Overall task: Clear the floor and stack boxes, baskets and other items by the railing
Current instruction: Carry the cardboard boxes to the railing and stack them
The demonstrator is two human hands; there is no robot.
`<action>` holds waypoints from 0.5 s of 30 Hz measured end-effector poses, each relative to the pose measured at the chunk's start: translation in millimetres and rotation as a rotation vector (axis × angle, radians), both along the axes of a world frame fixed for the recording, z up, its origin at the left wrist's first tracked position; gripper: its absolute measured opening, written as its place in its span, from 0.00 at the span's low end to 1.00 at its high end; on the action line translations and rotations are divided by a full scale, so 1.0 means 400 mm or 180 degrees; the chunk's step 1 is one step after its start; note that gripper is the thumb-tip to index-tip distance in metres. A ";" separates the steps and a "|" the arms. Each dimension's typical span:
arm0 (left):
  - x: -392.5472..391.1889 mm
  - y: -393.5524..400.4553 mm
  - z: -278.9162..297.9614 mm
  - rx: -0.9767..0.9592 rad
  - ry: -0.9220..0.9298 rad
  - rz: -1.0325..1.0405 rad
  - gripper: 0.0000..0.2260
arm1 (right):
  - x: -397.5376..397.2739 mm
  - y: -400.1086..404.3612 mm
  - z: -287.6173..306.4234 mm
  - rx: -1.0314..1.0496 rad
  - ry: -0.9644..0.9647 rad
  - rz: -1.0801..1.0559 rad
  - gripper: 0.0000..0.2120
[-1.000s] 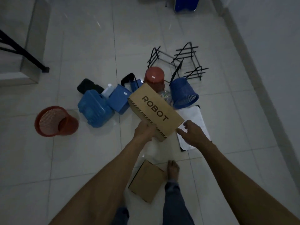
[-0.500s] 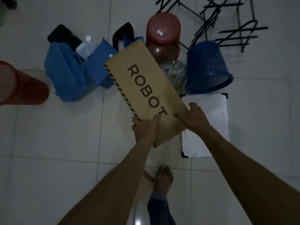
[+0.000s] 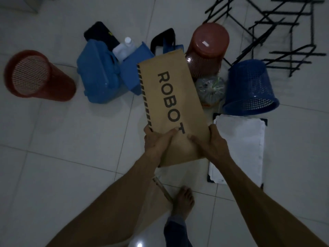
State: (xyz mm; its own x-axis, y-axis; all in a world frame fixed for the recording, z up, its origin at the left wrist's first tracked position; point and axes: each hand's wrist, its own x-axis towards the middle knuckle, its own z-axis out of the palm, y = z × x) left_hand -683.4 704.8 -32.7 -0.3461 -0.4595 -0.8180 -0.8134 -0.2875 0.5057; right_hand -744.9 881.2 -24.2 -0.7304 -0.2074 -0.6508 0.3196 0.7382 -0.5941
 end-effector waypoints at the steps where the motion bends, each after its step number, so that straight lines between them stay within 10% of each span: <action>1: 0.009 -0.031 0.026 0.0035 0.0068 -0.0056 0.56 | 0.003 -0.025 0.029 -0.0057 0.0007 -0.0075 0.25; 15: 0.337 -0.405 0.578 0.0413 0.0861 -0.0227 0.54 | 0.209 -0.357 0.620 -0.0245 0.0000 0.0110 0.33</action>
State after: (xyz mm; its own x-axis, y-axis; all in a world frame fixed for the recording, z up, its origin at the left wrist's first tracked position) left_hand -548.5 542.6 198.7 -0.5869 -0.3240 -0.7420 -0.6747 -0.3109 0.6694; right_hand -661.4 738.4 223.7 -0.7219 -0.2818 -0.6320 0.2949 0.7010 -0.6494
